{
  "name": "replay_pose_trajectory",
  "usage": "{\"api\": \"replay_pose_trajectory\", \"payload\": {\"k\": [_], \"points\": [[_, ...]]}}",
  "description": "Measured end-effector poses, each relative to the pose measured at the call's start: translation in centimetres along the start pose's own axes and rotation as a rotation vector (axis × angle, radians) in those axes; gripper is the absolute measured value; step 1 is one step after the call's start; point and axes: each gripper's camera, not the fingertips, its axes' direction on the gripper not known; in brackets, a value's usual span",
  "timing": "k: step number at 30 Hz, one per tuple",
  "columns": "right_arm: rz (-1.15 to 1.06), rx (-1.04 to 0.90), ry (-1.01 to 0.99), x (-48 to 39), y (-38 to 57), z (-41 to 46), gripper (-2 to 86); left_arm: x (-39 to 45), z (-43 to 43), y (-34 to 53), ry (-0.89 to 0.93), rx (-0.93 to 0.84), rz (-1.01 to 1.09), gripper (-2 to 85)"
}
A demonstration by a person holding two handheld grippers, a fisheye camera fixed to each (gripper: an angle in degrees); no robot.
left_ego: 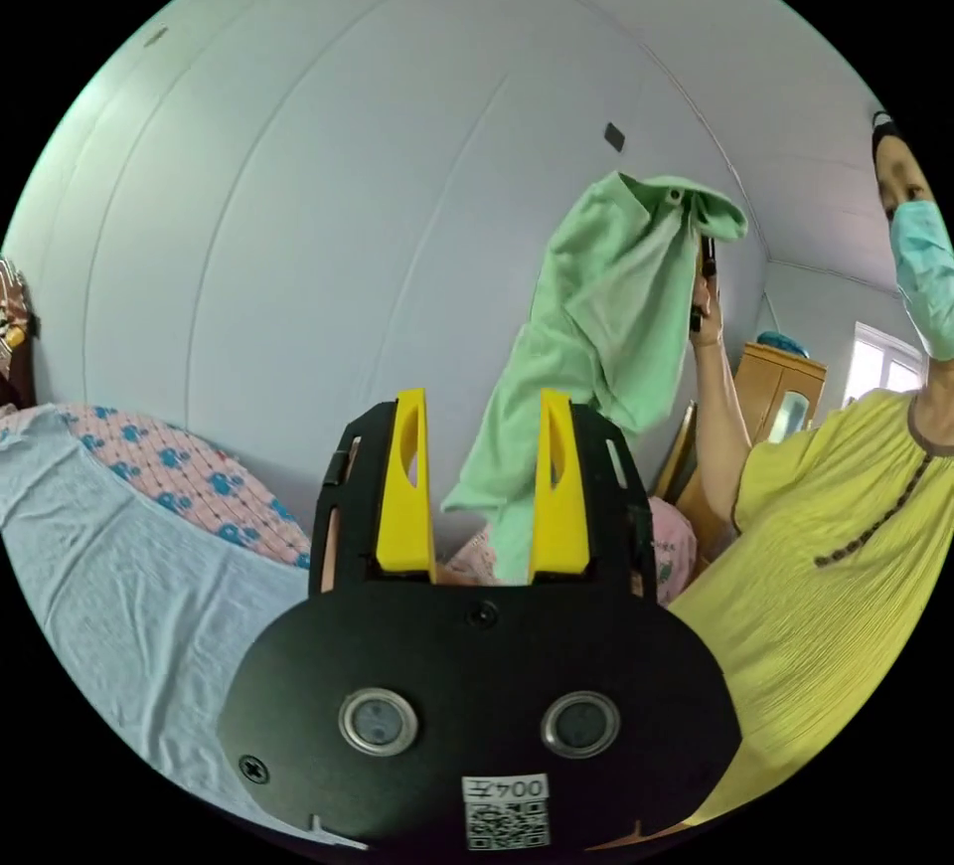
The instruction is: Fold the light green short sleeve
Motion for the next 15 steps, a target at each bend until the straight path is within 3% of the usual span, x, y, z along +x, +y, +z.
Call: {"api": "replay_pose_trajectory", "payload": {"k": [5,9,15], "points": [[0.137,-0.042,-0.170,6.5,7.1,10.7,0.2,4.3,-9.2,-3.4,-0.069,0.096,0.099,15.6],[0.259,-0.114,-0.289,10.9,14.3,21.2,0.2,9.6,-16.9,-4.1,-0.248,0.133,0.234,15.7],[0.387,-0.196,-0.453,15.7,25.0,34.1,0.2,8.1,-28.2,-3.5,-0.306,0.173,0.112,9.3]]}}
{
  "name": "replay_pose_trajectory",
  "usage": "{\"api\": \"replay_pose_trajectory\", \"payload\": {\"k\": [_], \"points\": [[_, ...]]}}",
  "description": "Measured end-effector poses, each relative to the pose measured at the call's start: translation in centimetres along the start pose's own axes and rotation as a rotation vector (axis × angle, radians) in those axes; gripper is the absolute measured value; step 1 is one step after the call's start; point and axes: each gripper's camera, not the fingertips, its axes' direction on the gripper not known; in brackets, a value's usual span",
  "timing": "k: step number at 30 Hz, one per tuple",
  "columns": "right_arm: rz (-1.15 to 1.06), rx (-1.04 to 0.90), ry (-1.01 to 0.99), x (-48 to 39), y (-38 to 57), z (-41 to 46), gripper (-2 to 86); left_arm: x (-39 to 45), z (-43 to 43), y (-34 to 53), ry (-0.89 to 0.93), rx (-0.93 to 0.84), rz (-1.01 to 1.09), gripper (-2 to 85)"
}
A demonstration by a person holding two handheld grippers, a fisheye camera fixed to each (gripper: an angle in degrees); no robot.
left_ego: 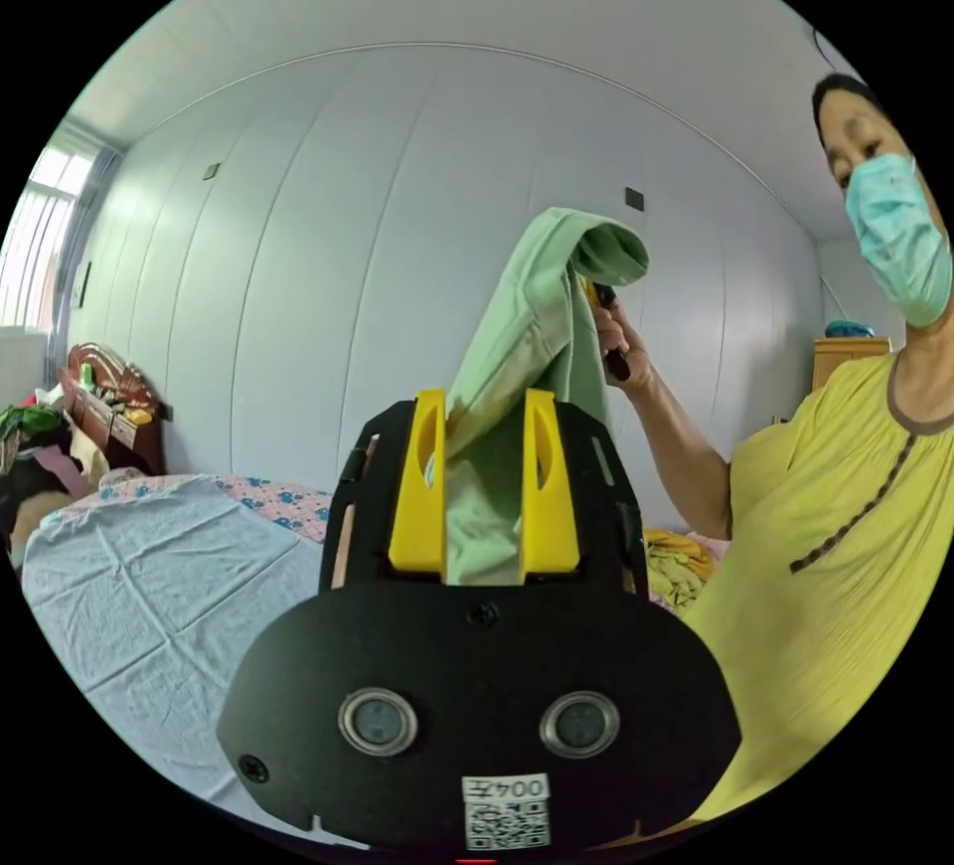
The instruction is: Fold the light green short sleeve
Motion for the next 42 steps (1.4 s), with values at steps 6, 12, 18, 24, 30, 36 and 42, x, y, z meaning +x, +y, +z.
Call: {"api": "replay_pose_trajectory", "payload": {"k": [6,12,18,24,30,36,42], "points": [[0.137,-0.008,-0.040,12.6,6.2,6.9,0.5,-4.2,-8.8,-1.9,-0.086,-0.024,-0.004,2.4],[0.346,0.039,0.105,26.9,13.7,9.6,1.6,-10.4,-15.1,-6.0,-0.045,0.085,-0.218,1.2],[0.594,0.048,0.308,41.1,21.7,9.6,4.8,-19.0,-14.0,-7.8,-0.042,-0.034,-0.531,0.8],[0.584,-0.001,0.581,50.2,28.0,7.9,9.3,-24.0,-11.4,-8.0,-0.119,-0.109,-0.673,0.7],[0.370,-0.304,0.717,53.3,39.7,11.9,10.2,-27.5,-8.0,-9.4,-0.143,-0.178,-0.679,0.6],[0.256,-0.582,0.882,59.4,52.7,19.0,13.4,-30.7,-6.3,-11.1,-0.135,-0.191,-0.675,0.5],[0.078,-0.673,1.012,64.8,56.4,24.1,13.8,-33.9,-5.6,-12.4,-0.088,-0.207,-0.652,0.5]]}}
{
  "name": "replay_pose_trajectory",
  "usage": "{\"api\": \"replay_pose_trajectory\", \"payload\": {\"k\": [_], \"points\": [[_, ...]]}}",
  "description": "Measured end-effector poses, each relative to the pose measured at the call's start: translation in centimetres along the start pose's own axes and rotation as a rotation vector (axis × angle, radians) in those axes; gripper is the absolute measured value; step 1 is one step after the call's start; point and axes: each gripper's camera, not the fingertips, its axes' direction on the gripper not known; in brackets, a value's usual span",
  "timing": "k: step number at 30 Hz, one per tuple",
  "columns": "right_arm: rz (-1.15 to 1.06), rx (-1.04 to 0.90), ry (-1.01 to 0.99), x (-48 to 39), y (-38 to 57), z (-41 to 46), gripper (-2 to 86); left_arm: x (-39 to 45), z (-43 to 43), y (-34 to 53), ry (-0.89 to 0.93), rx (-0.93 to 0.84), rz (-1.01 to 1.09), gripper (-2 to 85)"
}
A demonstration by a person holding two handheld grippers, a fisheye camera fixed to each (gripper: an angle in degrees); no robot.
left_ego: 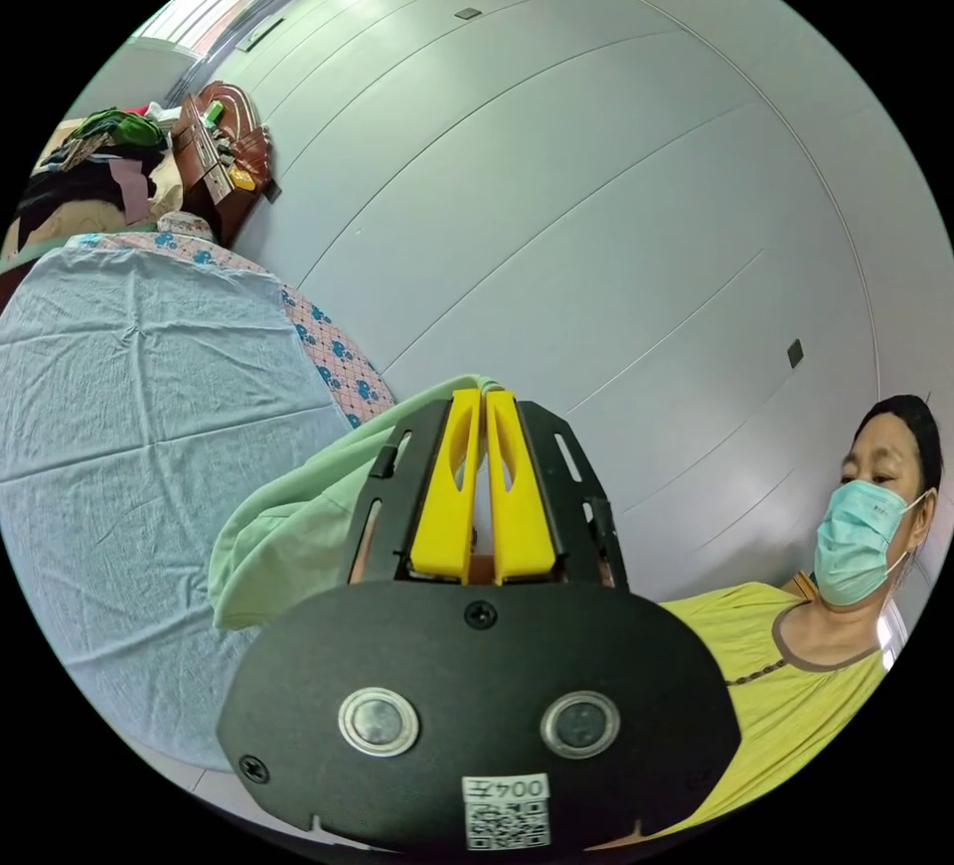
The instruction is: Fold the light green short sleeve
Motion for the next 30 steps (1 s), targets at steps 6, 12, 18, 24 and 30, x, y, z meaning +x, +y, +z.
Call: {"api": "replay_pose_trajectory", "payload": {"k": [6,12,18,24,30], "points": [[-0.059,-0.095,0.137,-0.6,0.0,5.5,0.6,-4.3,-1.6,-2.7,0.010,-0.015,0.001,0.8],[-0.495,-0.145,-0.507,1.4,3.6,-6.4,-0.6,-11.6,-7.8,-4.0,-0.089,0.007,-0.067,0.8],[0.396,0.124,-0.679,20.9,8.5,-3.4,-0.5,-24.0,-6.2,-2.8,-0.207,-0.187,-0.262,0.8],[0.759,-0.135,-0.432,24.6,16.4,10.5,1.2,-33.6,0.8,1.0,-0.241,-0.362,-0.373,0.8],[0.576,-0.271,0.119,23.0,17.8,10.9,7.8,-36.6,3.5,1.8,-0.302,-0.419,-0.340,0.9]]}}
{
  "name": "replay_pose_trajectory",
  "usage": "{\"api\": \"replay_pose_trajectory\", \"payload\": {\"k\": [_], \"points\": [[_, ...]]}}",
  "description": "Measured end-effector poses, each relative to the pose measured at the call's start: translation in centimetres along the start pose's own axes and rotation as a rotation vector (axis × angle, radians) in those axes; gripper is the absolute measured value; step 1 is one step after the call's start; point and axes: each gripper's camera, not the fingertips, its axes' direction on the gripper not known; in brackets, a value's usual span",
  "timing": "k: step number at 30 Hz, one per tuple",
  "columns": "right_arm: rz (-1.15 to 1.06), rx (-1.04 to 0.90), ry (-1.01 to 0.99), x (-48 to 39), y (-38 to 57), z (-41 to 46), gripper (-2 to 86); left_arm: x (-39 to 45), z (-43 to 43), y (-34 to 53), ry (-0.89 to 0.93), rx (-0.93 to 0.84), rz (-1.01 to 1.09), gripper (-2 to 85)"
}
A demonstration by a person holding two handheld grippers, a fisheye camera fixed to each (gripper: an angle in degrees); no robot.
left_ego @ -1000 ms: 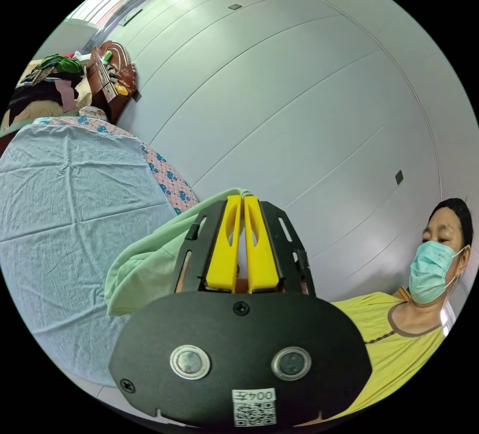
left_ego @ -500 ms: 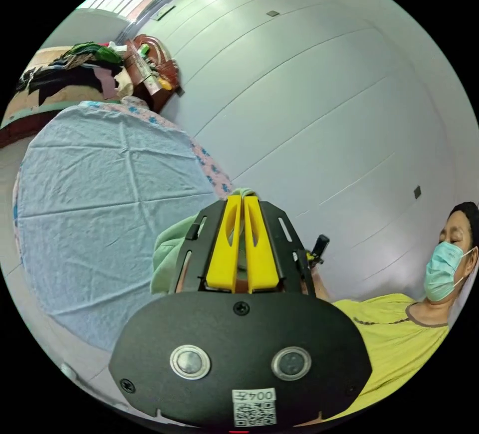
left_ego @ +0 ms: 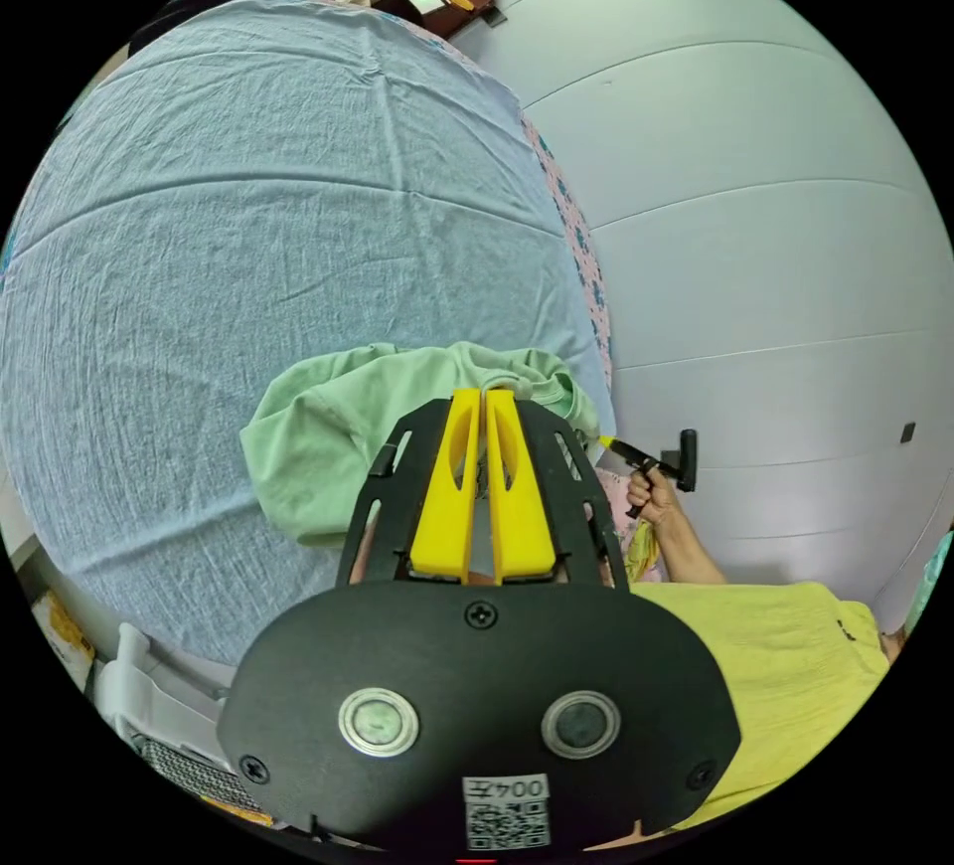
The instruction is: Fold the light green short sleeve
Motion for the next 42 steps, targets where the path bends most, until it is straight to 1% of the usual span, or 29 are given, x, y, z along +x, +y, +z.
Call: {"api": "replay_pose_trajectory", "payload": {"k": [1,2,4,6,9,11,13,15,17,19,22,26,30,34,38,42], "points": [[-0.079,0.069,0.070,-1.1,0.1,-1.2,8.2,0.0,0.1,-0.3,0.000,0.006,0.018,0.9],[-0.132,0.101,0.072,-1.8,0.2,-1.7,8.4,0.0,0.2,-0.4,0.000,0.012,0.026,0.9],[-0.336,0.153,-0.013,-4.7,-0.5,-2.5,9.7,-0.2,0.4,-0.9,-0.001,0.018,0.040,0.9],[-0.454,0.099,-0.081,-6.6,-1.9,-1.7,10.8,-0.2,0.6,-1.3,-0.004,0.010,0.053,0.9],[-0.524,-0.023,-0.191,-7.7,-4.9,1.1,11.3,0.1,1.1,-1.6,-0.017,-0.006,0.083,0.9],[-0.541,-0.096,-0.189,-7.9,-6.4,3.0,11.4,0.1,1.3,-1.7,-0.021,-0.011,0.094,0.9],[-0.549,-0.214,-0.242,-7.7,-7.8,5.4,11.0,0.1,1.6,-1.7,-0.026,-0.014,0.100,0.9],[-0.549,-0.271,-0.269,-7.5,-8.2,6.5,9.7,0.0,1.8,-1.7,-0.029,-0.017,0.107,0.9],[-0.565,-0.266,-0.229,-7.5,-7.9,6.7,6.6,0.1,2.1,-1.6,-0.033,-0.018,0.119,1.0],[-0.597,-0.240,-0.243,-7.7,-7.1,6.0,2.9,0.2,2.5,-1.5,-0.041,-0.020,0.148,1.2],[-0.627,-0.169,-0.252,-8.2,-5.5,4.0,2.2,0.7,3.2,-1.3,-0.064,-0.034,0.198,1.8],[-0.567,-0.120,-0.278,-7.2,-4.2,2.9,3.4,1.6,4.5,-0.8,-0.131,-0.081,0.314,3.7],[-0.510,-0.105,-0.275,-6.4,-3.5,3.3,8.0,2.3,5.3,0.6,-0.191,-0.099,0.432,7.5],[-0.520,-0.141,-0.228,-7.2,-3.6,3.4,8.6,2.3,5.8,2.1,-0.230,-0.102,0.513,8.8],[-0.521,-0.185,-0.208,-7.7,-3.9,3.1,8.4,2.0,6.5,3.1,-0.221,-0.099,0.547,9.0],[-0.517,-0.216,-0.173,-8.3,-4.0,2.4,8.4,2.0,7.8,4.3,-0.252,-0.118,0.592,9.2]]}}
